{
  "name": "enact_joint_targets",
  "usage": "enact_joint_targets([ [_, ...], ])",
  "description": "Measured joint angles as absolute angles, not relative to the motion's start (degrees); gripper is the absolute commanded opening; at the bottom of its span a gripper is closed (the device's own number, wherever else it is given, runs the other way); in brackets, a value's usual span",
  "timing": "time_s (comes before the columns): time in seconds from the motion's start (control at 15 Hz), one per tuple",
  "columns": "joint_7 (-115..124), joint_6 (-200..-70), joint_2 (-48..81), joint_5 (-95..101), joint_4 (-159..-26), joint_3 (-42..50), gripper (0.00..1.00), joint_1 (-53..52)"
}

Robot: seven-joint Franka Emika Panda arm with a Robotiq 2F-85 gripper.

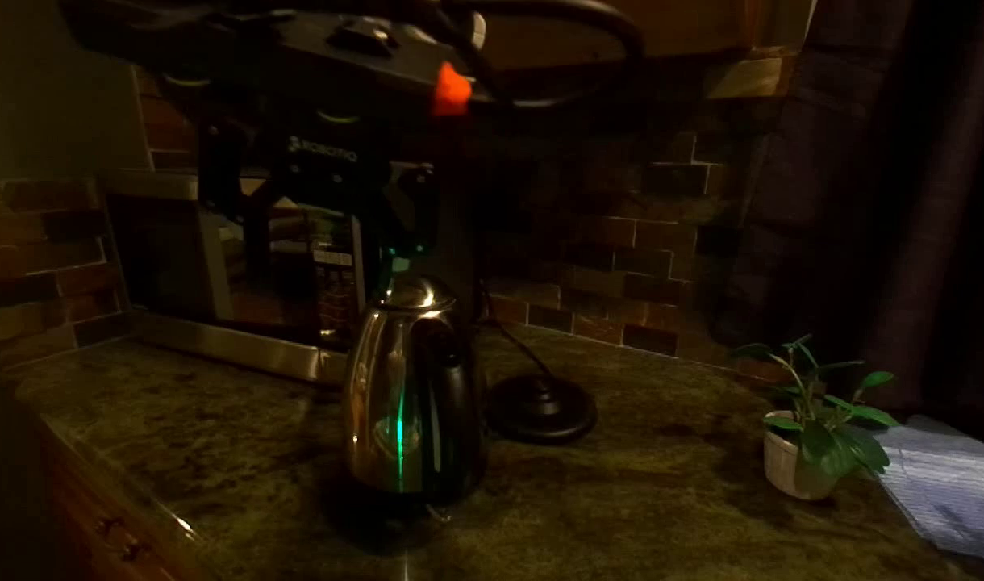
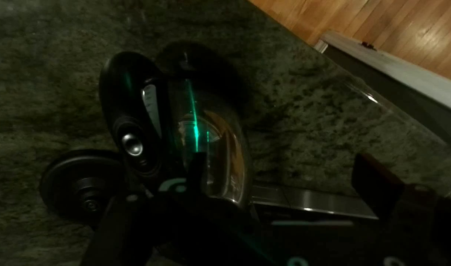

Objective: Take the kettle off of it's stand

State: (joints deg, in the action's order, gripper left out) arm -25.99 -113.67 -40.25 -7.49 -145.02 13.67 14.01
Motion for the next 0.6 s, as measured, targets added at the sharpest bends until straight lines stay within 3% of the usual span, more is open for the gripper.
enact_joint_targets([
  [0.6, 7.28, -120.76, -43.10, -3.81, -146.92, -2.93, 1.00, 12.55],
])
